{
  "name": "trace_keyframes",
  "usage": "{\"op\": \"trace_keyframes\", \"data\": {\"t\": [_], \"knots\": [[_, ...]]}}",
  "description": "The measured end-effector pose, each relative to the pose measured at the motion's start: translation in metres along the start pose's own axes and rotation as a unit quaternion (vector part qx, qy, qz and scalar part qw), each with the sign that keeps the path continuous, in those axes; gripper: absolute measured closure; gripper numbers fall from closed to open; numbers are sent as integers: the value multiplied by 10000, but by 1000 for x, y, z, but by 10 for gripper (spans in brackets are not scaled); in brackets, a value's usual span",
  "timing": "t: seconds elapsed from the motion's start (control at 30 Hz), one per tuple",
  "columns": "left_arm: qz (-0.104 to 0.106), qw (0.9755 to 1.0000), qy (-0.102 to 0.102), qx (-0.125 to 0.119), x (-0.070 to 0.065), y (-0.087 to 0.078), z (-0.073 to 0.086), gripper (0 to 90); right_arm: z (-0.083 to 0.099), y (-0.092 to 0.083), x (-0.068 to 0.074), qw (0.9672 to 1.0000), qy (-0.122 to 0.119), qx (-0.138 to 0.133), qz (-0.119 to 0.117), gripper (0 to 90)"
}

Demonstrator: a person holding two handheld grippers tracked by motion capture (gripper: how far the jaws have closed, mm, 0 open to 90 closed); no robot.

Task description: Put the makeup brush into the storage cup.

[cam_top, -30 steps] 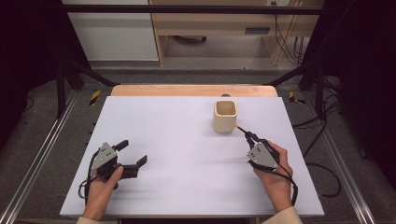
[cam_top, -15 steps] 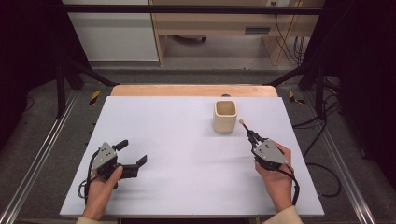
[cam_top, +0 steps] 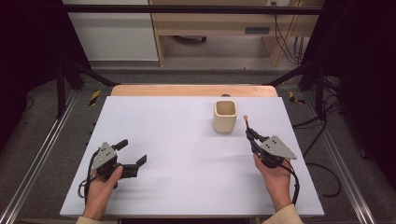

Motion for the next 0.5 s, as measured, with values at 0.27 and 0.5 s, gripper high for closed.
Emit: {"op": "trace_keyframes", "data": {"t": [0.27, 0.5], "knots": [[-25, 10000, -2, -9, 1, -1, 0, 21, 1, 1, -3, 9988, 480, -119, -73, 830], [-54, 10000, 11, -10, 3, -1, 0, 21, 1, 3, -6, 9921, 1181, -376, -172, 831]]}}
Point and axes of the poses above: each handheld gripper's, and its own axes: y roughly forward along the jaws, z roughly out of its underside, x roughly to its left, the point moved 3 cm from there along y, roughly forward along the jaws, and after that the axes turned 3 degrees about z, right-handed, at the moved point
